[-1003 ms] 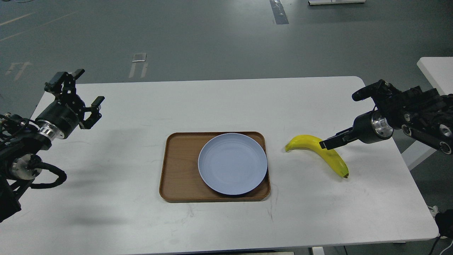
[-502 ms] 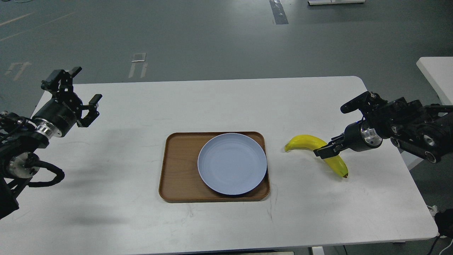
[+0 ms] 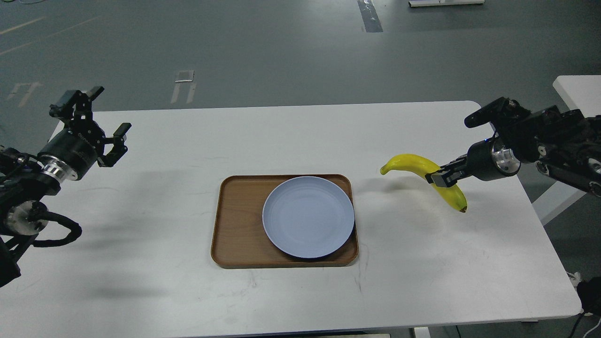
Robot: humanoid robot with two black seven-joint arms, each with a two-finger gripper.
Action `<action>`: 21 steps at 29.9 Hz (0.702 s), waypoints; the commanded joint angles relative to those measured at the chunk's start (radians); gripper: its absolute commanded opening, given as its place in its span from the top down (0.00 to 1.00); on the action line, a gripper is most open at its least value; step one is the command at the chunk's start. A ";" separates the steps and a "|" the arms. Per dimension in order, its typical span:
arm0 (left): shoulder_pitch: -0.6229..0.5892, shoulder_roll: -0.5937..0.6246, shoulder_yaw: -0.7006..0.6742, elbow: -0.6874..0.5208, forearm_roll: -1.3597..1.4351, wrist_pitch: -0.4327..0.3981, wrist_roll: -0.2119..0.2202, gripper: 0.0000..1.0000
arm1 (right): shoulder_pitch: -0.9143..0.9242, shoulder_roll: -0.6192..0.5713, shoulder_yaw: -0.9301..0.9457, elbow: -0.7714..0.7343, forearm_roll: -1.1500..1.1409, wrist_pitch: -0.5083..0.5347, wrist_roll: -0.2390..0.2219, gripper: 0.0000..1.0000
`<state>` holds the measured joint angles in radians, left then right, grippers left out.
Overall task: Place banana on plate with both arms
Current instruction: 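Lift the banana with the right gripper and move it over the plate, then lower the banana onto the blue plate with the right gripper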
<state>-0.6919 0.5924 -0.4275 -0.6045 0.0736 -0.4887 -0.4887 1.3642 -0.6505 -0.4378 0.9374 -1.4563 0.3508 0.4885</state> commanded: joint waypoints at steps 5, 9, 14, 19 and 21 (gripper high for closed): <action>-0.003 -0.002 -0.002 -0.001 0.000 0.000 0.000 0.02 | 0.133 0.067 0.001 0.103 0.014 0.066 0.000 1.00; -0.004 -0.002 -0.004 -0.001 0.000 0.000 0.000 0.02 | 0.134 0.184 -0.006 0.092 0.063 0.089 0.000 1.00; -0.015 -0.002 -0.004 -0.001 0.000 0.000 0.000 0.02 | 0.131 0.357 -0.050 -0.004 0.097 0.102 0.000 1.00; -0.026 -0.002 -0.002 -0.001 -0.003 0.000 0.000 0.02 | 0.112 0.451 -0.075 -0.051 0.128 0.100 0.000 1.00; -0.035 -0.002 -0.001 -0.001 -0.003 0.000 0.000 0.02 | 0.096 0.477 -0.082 -0.075 0.149 0.102 0.000 1.00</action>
<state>-0.7171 0.5906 -0.4302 -0.6060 0.0715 -0.4887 -0.4887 1.4774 -0.2148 -0.5081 0.8919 -1.3356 0.4512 0.4886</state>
